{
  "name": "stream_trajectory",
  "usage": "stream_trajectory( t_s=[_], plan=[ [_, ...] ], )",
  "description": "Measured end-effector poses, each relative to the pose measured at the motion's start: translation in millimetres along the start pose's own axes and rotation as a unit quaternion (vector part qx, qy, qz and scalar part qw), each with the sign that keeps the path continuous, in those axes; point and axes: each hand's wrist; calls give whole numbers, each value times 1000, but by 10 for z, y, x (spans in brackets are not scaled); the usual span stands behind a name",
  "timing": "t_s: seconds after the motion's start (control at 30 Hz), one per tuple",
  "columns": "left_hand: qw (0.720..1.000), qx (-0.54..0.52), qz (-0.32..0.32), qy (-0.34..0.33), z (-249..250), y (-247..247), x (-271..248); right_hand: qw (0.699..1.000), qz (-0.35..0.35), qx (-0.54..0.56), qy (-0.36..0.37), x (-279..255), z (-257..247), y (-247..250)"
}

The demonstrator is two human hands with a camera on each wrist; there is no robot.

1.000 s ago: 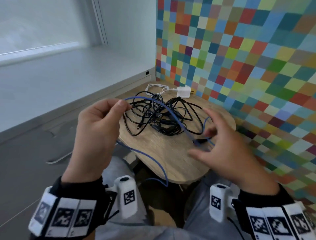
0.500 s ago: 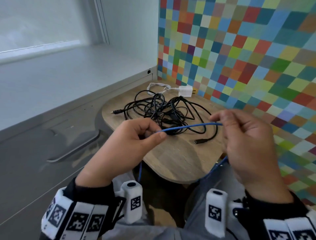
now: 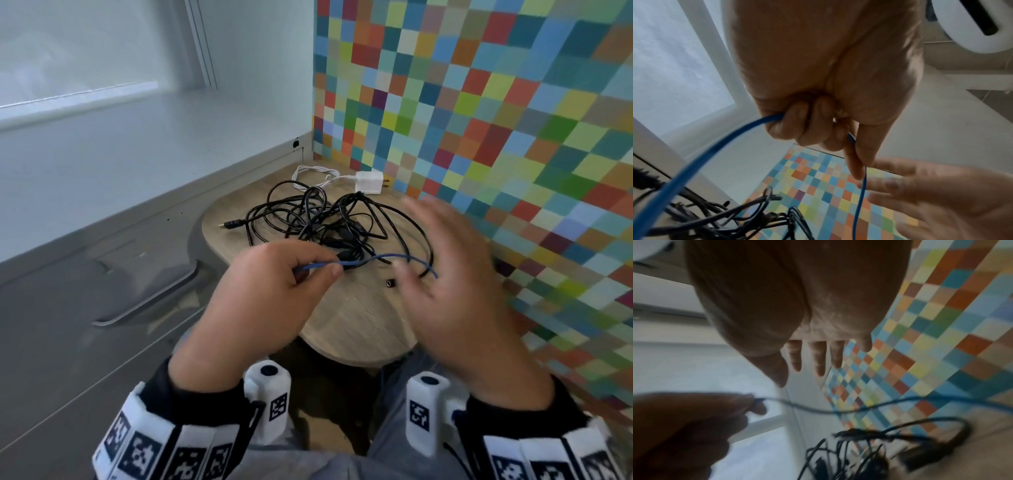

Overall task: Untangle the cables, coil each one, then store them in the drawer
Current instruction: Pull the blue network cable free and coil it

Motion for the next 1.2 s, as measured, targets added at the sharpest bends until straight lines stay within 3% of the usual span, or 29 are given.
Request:
stream_trajectory(
  t_s=[0.13,0.33,0.47,0.63,0.83,0.97,1.2],
  plan=[
    [999,-32,19,-37,81,-22,-9,989,-92,100,53,-75,-148,-220],
    [984,-165,64,27,-177,160,0,969,24,244,-28,4,5,-21],
    [960,-268,46,65,-241,205,-5,958,13,285,-31,36,81,101],
    [895,-434,68,76,-130,171,19,955,-12,289,-68,38,212,0],
    [796,-525,287,96,-163,388,66,948,-19,296,-112,59,377,1],
    [810,-507,286,75,-161,355,68,943,-23,304,-135,80,368,-46],
    [888,-419,187,44,-58,107,56,942,-128,286,-119,-7,143,-181]
  ],
)
Point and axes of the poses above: each hand's wrist, its own x-axis towards the middle knuckle, its own y-axis out of the back of the hand, z = x × y, and after that the axes turned 6 degrees about -y, right-handed
